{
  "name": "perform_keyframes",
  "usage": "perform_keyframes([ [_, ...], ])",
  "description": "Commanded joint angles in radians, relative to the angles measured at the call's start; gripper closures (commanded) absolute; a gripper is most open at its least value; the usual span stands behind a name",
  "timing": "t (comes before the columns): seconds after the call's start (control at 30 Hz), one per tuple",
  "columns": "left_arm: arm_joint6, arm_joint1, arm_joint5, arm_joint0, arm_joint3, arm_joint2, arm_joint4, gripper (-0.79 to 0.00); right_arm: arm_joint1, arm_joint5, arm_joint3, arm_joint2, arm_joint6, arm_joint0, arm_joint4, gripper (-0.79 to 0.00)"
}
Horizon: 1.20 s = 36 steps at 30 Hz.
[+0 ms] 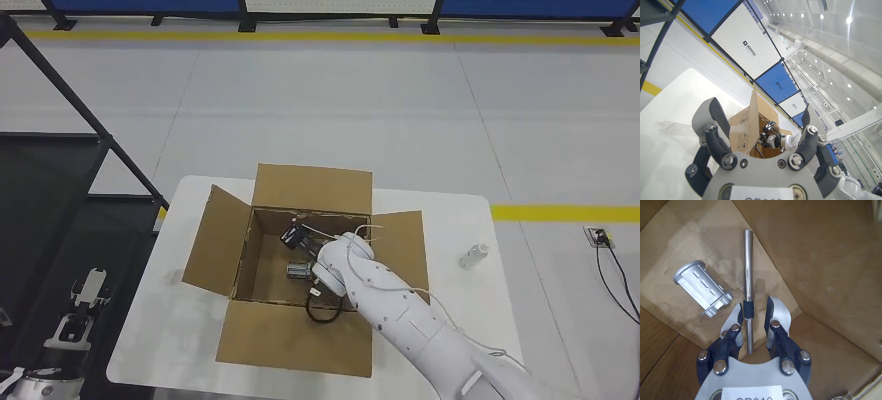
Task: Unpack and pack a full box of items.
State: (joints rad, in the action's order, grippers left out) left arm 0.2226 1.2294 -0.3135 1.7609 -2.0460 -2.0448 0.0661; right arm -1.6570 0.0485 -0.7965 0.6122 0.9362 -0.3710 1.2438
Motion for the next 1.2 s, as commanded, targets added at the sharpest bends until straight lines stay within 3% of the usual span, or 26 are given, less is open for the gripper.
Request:
perform_keyframes([
  [0.0,0.000,0.000,0.000,0.000,0.000,0.000,0.000,-0.785,0.007,0.003,-0.036,0.020,-0.007,-0.011,-0.002,-0.286],
  [0.23,0.000,0.000,0.000,0.000,0.000,0.000,0.000,-0.785,0.075,0.039,-0.323,0.161,0.012,-0.120,0.032,-0.323],
  [0.27,0.000,0.000,0.000,0.000,0.000,0.000,0.000,-0.785,0.088,0.040,-0.391,0.187,0.020,-0.150,0.051,-0.366],
  [0.3,0.000,0.000,0.000,0.000,0.000,0.000,0.000,-0.785,0.101,0.036,-0.460,0.215,0.030,-0.185,0.076,-0.493],
  [0.33,0.000,0.000,0.000,0.000,0.000,0.000,0.000,-0.785,0.114,0.033,-0.531,0.242,0.040,-0.223,0.102,-0.708],
  [0.37,0.000,0.000,0.000,0.000,0.000,0.000,0.000,-0.785,0.128,0.022,-0.606,0.274,0.044,-0.263,0.138,-0.785],
  [0.53,0.000,0.000,0.000,0.000,0.000,0.000,0.000,-0.785,0.183,-0.057,-0.965,0.485,0.001,-0.494,0.265,-0.785],
  [0.7,0.000,0.000,0.000,0.000,0.000,0.000,0.000,-0.785,0.205,-0.232,-1.130,0.674,-0.074,-0.643,0.383,-0.785],
  [0.87,0.000,0.000,0.000,0.000,0.000,0.000,0.000,-0.785,0.208,-0.476,-1.098,0.790,-0.110,-0.685,0.555,-0.785],
  [0.97,0.000,0.000,0.000,0.000,0.000,0.000,0.000,-0.785,0.206,-0.524,-1.032,0.829,-0.086,-0.668,0.578,-0.785],
  [1.07,0.000,0.000,0.000,0.000,0.000,0.000,0.000,-0.785,0.207,-0.510,-0.952,0.869,-0.051,-0.654,0.568,-0.785],
  [1.17,0.000,0.000,0.000,0.000,0.000,0.000,0.000,-0.785,0.211,-0.424,-0.864,0.898,-0.008,-0.635,0.544,-0.785],
])
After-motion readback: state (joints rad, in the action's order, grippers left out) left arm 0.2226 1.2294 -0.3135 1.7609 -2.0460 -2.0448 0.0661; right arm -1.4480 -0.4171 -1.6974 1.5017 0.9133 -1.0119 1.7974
